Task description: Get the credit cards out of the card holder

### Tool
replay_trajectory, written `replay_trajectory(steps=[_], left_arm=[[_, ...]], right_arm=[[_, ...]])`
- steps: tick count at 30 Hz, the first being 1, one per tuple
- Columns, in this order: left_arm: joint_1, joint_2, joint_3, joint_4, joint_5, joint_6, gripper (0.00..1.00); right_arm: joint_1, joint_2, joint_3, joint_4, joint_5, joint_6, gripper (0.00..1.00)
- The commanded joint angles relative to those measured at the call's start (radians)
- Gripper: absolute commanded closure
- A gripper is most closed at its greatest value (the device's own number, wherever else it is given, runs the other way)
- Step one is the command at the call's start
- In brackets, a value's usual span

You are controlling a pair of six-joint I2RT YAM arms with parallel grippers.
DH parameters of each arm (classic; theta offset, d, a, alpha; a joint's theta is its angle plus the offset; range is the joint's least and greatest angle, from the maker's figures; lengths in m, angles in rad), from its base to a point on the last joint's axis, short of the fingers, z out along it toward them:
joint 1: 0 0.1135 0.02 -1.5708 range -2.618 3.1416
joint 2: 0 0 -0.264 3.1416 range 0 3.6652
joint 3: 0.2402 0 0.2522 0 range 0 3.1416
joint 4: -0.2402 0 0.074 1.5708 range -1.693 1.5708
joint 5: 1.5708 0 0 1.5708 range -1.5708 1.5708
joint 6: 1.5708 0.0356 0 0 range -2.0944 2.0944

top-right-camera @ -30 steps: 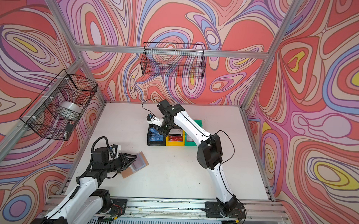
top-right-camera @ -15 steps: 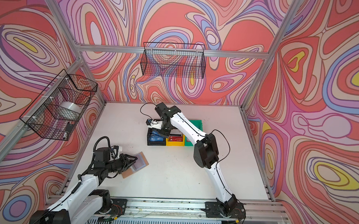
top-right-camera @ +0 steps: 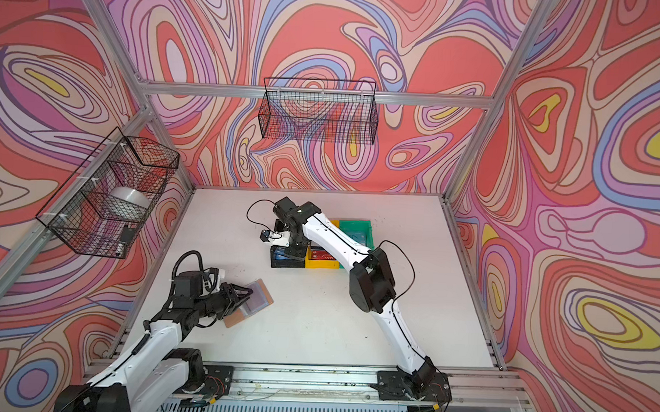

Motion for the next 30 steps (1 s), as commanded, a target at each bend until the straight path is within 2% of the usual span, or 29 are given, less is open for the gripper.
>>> replay_trajectory(steps=[1, 18, 24, 30], left_arm=[[-0.002, 0.009, 0.021, 0.015, -0.012, 0.016, 0.68], [-0.002, 0.036, 0.026, 0.008, -0.028, 0.024, 0.69], [-0.002, 0.039, 0.023, 0.001, -0.031, 0.026, 0.69], [-0.002, 0.031, 0.021, -0.003, -0.035, 0.029, 0.69]], right_arm=[[0.005, 0.038, -0.014, -0.003, 0.032, -0.012, 1.00], [0.023, 0.057, -0.029, 0.030, 0.072, -0.007, 1.00], [0.031, 0.036, -0.032, 0.066, 0.083, 0.004, 0.87], [0.031, 0.026, -0.043, 0.084, 0.083, 0.019, 0.81]])
